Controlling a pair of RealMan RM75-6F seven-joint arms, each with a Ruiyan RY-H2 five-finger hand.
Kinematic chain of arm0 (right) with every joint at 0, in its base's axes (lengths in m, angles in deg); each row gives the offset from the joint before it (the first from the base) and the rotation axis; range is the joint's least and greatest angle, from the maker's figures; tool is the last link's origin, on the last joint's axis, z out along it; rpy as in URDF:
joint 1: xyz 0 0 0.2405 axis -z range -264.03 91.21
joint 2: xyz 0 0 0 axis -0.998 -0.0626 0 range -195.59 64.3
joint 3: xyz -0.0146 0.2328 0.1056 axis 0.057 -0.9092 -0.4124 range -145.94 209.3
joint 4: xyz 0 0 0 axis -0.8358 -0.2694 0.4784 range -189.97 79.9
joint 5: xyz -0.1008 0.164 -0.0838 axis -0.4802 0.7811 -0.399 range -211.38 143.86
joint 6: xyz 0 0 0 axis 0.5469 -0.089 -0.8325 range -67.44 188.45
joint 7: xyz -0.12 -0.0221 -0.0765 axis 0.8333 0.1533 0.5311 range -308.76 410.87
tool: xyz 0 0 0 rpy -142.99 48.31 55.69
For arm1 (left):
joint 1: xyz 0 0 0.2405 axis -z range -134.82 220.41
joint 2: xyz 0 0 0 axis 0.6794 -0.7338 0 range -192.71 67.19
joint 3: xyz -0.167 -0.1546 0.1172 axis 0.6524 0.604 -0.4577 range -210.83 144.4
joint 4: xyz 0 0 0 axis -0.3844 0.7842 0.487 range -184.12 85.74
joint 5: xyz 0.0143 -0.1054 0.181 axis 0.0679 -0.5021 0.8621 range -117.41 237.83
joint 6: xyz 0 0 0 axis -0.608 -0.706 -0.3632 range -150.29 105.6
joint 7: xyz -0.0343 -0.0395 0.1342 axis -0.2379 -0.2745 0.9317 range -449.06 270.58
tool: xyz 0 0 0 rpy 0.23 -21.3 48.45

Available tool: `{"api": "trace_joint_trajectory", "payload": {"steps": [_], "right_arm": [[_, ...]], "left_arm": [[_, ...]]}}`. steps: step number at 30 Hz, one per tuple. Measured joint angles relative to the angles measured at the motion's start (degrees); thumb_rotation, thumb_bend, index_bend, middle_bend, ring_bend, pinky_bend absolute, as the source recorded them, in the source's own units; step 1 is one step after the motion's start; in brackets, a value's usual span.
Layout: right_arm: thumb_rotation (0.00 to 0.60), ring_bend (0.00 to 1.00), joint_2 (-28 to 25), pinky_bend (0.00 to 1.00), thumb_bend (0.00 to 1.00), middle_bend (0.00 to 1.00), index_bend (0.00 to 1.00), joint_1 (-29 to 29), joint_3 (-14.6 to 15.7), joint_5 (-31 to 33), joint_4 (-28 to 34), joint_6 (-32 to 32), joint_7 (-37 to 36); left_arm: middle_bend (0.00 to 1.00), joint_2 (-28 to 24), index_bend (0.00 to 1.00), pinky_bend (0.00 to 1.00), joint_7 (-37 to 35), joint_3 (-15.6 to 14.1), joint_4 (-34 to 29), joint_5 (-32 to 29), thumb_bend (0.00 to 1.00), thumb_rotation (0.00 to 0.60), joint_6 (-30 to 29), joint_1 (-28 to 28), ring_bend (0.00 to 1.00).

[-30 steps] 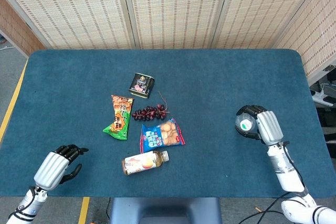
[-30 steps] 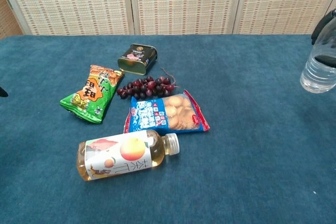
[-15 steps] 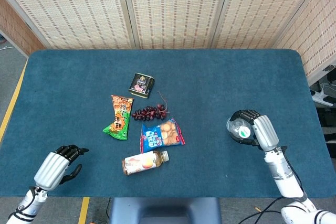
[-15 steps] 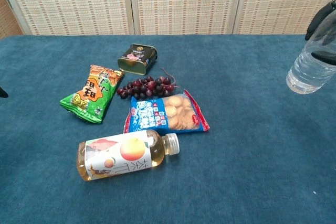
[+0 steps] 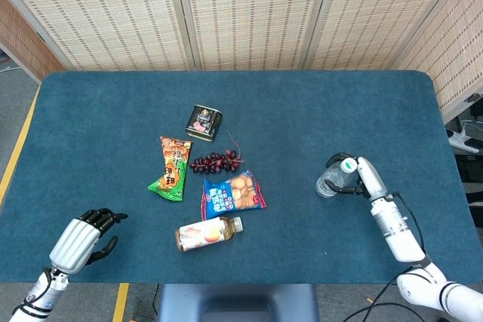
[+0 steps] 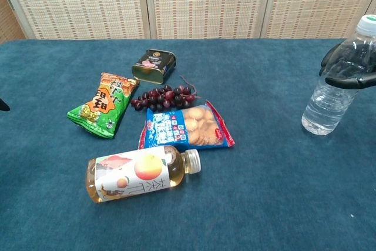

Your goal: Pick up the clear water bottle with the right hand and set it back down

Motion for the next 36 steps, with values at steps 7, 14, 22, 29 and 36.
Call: {"api": "trace_joint_trajectory", "payload": {"steps": [7, 14, 22, 29, 36], "right_arm": [[0.6, 0.12, 0.27, 0.32, 0.32, 0.29, 0.25, -0.52, 1.46, -2.7, -2.37, -0.11, -3.4], [0.6, 0.0, -0.51, 0.14, 0.16, 0.0, 0.0, -0.76, 3.21, -5.12, -4.06, 0.07, -6.27], [0.6, 0.0, -2.16, 0.13, 0.1, 0.0, 0.0, 0.11, 4.66, -6.9, -6.45, 2.8, -6.21], [0.6, 0.0, -4.68, 0.12, 0.09, 0.0, 0.0, 2.43, 4.86, -7.55, -5.83, 8.4, -2.91], [0.6, 0.0, -10.82, 0.13, 0.09, 0.0, 0.0, 5.98, 5.62, -8.64, 0.25, 14.37, 3.61]], "left_arm": [[0.39, -0.04, 0.27, 0.4, -0.03, -0.01, -0.01, 0.09, 0.43, 0.6, -0.13, -0.02, 0.29], [0.39, 0.0, 0.27, 0.4, -0.01, -0.03, 0.07, 0.02, 0.43, 0.6, 0.09, 0.03, 0.29], [0.39, 0.04, 0.27, 0.4, 0.22, -0.08, 0.06, 0.08, 0.43, 0.6, 0.16, 0.04, 0.29], [0.39, 0.02, 0.27, 0.4, -0.03, 0.01, 0.1, -0.12, 0.43, 0.6, 0.17, 0.03, 0.29], [0.39, 0.12, 0.27, 0.4, 0.18, -0.03, 0.27, -0.15, 0.43, 0.6, 0.48, 0.11, 0.29]]}}
